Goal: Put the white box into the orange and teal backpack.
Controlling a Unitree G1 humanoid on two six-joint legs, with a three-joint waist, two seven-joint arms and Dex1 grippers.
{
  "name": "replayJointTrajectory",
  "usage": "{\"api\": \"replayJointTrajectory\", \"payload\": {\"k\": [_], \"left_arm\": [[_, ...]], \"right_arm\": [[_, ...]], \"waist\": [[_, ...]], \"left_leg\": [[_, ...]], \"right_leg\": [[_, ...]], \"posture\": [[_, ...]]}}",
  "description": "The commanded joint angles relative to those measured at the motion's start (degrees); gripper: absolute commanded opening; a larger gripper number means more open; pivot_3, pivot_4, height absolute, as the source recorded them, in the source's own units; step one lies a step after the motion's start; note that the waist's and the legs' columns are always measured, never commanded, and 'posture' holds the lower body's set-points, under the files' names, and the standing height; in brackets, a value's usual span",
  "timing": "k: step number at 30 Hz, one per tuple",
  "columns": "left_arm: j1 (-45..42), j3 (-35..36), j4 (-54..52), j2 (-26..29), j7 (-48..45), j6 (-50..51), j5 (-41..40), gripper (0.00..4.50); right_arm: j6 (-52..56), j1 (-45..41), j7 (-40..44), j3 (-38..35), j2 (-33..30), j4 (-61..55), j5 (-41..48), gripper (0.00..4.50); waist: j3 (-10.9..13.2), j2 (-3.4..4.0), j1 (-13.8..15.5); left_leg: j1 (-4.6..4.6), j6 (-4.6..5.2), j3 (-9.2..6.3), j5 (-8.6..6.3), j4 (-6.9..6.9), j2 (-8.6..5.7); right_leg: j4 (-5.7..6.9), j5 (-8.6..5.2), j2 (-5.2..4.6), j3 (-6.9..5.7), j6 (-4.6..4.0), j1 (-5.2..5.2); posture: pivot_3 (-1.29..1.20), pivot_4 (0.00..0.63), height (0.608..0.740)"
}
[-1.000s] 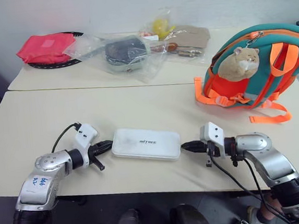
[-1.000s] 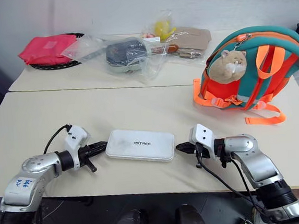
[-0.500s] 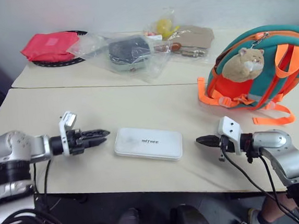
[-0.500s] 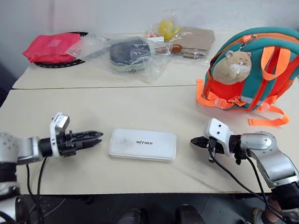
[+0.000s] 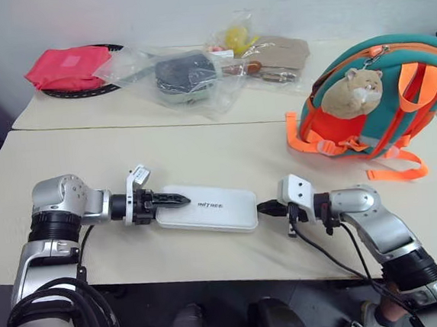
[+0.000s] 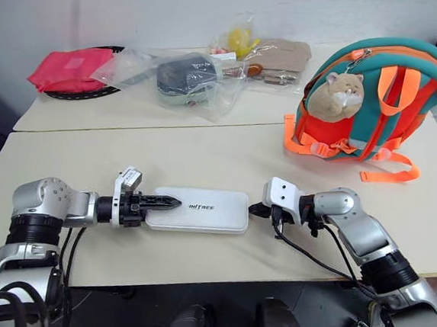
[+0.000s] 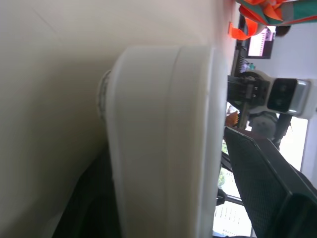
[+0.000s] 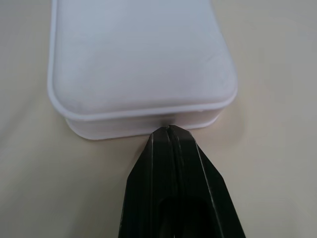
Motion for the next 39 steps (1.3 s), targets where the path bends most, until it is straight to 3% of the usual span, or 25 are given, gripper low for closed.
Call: {"api": "replayJointTrajectory", "payload": {"k": [1, 4, 7, 10, 12, 15, 19, 22, 27, 33, 39], "left_arm": [[1.3, 2.8, -3.3, -0.5, 0.6, 0.6, -2.5, 2.92], [2.3, 7.2, -5.4, -0.2, 1.3, 0.6, -4.3, 2.04], [5.1, 10.5, -9.9, -0.1, 2.3, 0.6, -4.9, 1.24], [8.6, 16.6, -17.6, -0.8, 3.8, -1.0, -6.6, 1.21], [9.6, 21.0, -20.4, -1.3, 5.1, -2.0, -7.6, 1.21], [15.8, 20.5, -30.1, 1.6, -0.6, -13.7, -6.2, 1.21], [22.9, 22.5, -37.4, 2.2, -7.4, -23.6, -8.0, 1.21], [25.9, 23.5, -40.7, 1.3, -8.5, -25.8, -10.3, 1.21], [24.9, 27.0, -39.6, -1.2, -3.9, -23.1, -16.5, 1.21], [27.4, 26.3, -42.6, -0.1, -3.7, -24.3, -18.0, 1.21], [31.2, 29.2, -47.2, -0.6, -2.6, -27.9, -20.6, 1.21]], "right_arm": [[-1.6, 0.7, 0.6, -1.0, -1.0, -0.7, 0.3, 0.0], [-0.3, 3.1, 0.2, -4.7, -3.6, -0.7, 1.7, 0.0], [3.0, 7.8, -1.8, -13.6, -3.9, -2.2, 8.6, 0.0], [3.0, 16.0, -3.9, -24.7, -3.9, -5.6, 14.2, 0.57], [0.9, 21.5, -4.4, -30.5, -5.0, -5.9, 14.4, 1.28], [-1.5, 26.4, -6.6, -39.3, -4.8, -4.0, 16.1, 2.29], [-4.1, 26.3, -8.4, -47.6, -6.1, 1.0, 18.0, 3.69], [-4.6, 22.9, -7.2, -48.1, -8.5, 4.7, 18.4, 4.48], [-8.2, 5.2, -5.7, -40.1, -13.3, 16.6, 14.0, 4.48], [-7.0, -10.8, 2.8, -31.8, -12.9, 27.8, 14.3, 4.48], [-0.8, -13.8, 9.0, -26.9, -10.0, 23.1, 18.0, 2.51]], "waist": [[0.0, 0.0, 0.0], [0.0, 0.0, 0.0], [0.0, 0.0, 0.0], [0.0, -0.01, 0.1], [0.0, -0.01, 0.1], [0.0, -0.01, -0.1], [0.0, -0.01, -0.5], [0.0, 0.0, -0.4], [0.0, 0.02, -0.8], [0.0, 0.04, -0.5], [0.0, 0.04, -0.2]], "left_leg": [[-0.01, 0.0, -0.01, 0.0, 0.02, 0.0], [-0.04, 0.0, -0.04, 0.0, 0.05, 0.01], [-0.03, 0.05, -0.07, -0.03, 0.08, 0.0], [-0.02, 0.05, -0.1, -0.05, 0.04, 0.01], [-0.02, 0.05, -0.11, -0.05, 0.01, 0.02], [0.04, 0.05, -0.09, -0.05, -0.03, 0.01], [0.35, 0.0, 0.12, -0.05, -0.35, 0.0], [0.35, -0.04, 0.09, -0.02, -0.39, 0.03], [0.34, 0.06, 0.11, 0.0, -0.3, 0.03], [0.23, 0.0, 0.07, 0.03, -0.34, 0.07], [0.09, 0.17, 0.04, -0.09, -0.25, 0.06]], "right_leg": [[0.0, 0.0, 0.0, 0.0, 0.0, 0.0], [0.01, 0.0, 0.0, -0.04, 0.0, 0.0], [-0.04, 0.0, -0.01, -0.06, 0.0, 0.09], [-0.1, 0.0, -0.01, -0.08, 0.0, 0.12], [-0.13, 0.0, 0.01, -0.09, 0.0, 0.14], [-0.22, 0.0, 0.0, -0.09, 0.01, 0.25], [-0.34, 0.0, 0.02, 0.07, 0.01, 0.39], [-0.33, 0.0, 0.06, 0.06, 0.0, 0.36], [-0.27, 0.0, 0.06, 0.1, 0.02, 0.36], [-0.27, 0.0, 0.13, 0.06, 0.01, 0.25], [-0.34, 0.01, 0.06, 0.02, 0.03, 0.28]], "posture": [[0.0, 0.15, 0.74], [0.0, 0.15, 0.74], [0.0, 0.15, 0.74], [0.0, 0.15, 0.74], [0.0, 0.15, 0.74], [0.0, 0.15, 0.74], [0.0, 0.15, 0.74], [0.0, 0.15, 0.74], [0.0, 0.15, 0.74], [0.0, 0.15, 0.74], [0.0, 0.15, 0.74]]}}
